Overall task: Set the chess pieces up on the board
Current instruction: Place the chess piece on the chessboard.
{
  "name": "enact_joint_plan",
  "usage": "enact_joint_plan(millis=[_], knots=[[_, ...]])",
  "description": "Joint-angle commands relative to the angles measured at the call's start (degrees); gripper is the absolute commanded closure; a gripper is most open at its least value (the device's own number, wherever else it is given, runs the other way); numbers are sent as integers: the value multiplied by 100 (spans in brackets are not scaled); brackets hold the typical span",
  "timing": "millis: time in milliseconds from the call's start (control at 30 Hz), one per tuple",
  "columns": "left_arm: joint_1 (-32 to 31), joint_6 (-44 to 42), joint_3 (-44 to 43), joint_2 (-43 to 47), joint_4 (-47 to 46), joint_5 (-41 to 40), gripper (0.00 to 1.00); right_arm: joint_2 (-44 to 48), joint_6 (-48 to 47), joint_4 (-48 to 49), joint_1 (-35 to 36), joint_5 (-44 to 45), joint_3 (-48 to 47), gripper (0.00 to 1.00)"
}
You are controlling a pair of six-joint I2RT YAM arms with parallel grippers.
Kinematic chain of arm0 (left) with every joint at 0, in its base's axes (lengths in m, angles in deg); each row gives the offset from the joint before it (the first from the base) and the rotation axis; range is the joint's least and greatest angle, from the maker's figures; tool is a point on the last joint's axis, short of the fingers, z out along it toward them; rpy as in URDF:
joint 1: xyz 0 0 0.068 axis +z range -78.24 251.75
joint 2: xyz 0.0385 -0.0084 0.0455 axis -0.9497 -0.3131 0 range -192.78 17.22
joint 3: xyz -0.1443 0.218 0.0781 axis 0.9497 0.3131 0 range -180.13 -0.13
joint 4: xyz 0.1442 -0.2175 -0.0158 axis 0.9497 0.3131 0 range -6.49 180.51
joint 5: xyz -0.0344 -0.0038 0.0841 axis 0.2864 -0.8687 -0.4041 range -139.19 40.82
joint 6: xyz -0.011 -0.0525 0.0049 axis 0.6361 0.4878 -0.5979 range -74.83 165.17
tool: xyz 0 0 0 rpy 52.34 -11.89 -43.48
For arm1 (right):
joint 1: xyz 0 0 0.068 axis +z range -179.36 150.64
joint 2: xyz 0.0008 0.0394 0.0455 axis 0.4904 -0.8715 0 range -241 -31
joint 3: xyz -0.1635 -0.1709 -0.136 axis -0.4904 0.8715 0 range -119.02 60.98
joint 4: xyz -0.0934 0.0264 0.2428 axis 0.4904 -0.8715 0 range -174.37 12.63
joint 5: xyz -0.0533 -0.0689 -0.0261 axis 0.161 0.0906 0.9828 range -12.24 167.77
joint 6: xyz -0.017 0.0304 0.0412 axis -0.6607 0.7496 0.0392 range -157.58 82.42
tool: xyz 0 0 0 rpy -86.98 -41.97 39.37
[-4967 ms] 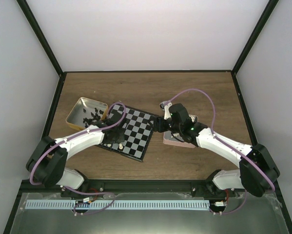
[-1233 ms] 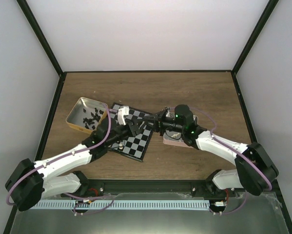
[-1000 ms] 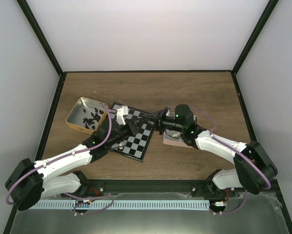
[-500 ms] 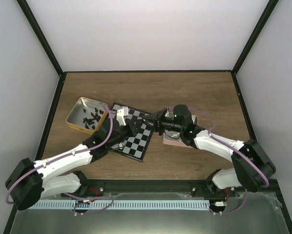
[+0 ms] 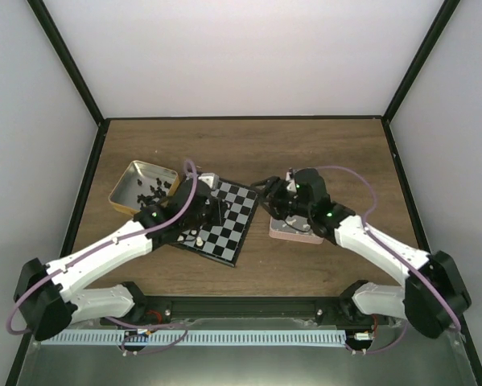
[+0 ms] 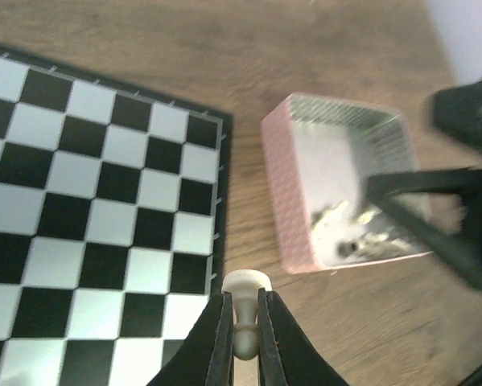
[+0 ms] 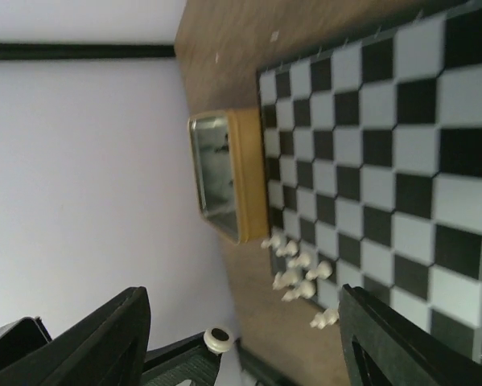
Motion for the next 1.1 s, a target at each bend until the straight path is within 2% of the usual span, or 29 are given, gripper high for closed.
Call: enact_joint_plan(millis=[0, 233, 367, 667, 1067], knots=[[50, -837, -727, -630, 2365, -238, 96, 713, -1068, -1228, -133, 1251, 67, 34], [301, -1447, -1597, -1860, 3541, -147, 95, 1395, -1376, -1937, -151, 2068, 332, 34], [459, -1634, -1933, -2214, 3623, 226, 94, 1550, -1194, -1831, -162, 1926, 557, 34], [719, -1916, -2130, -2908, 3898, 427, 93, 1388, -1205, -1614, -170, 1727, 567, 34], [793, -1969, -2109, -3367, 4082, 270, 92, 1506, -1257, -1633, -219, 1882, 620, 34]])
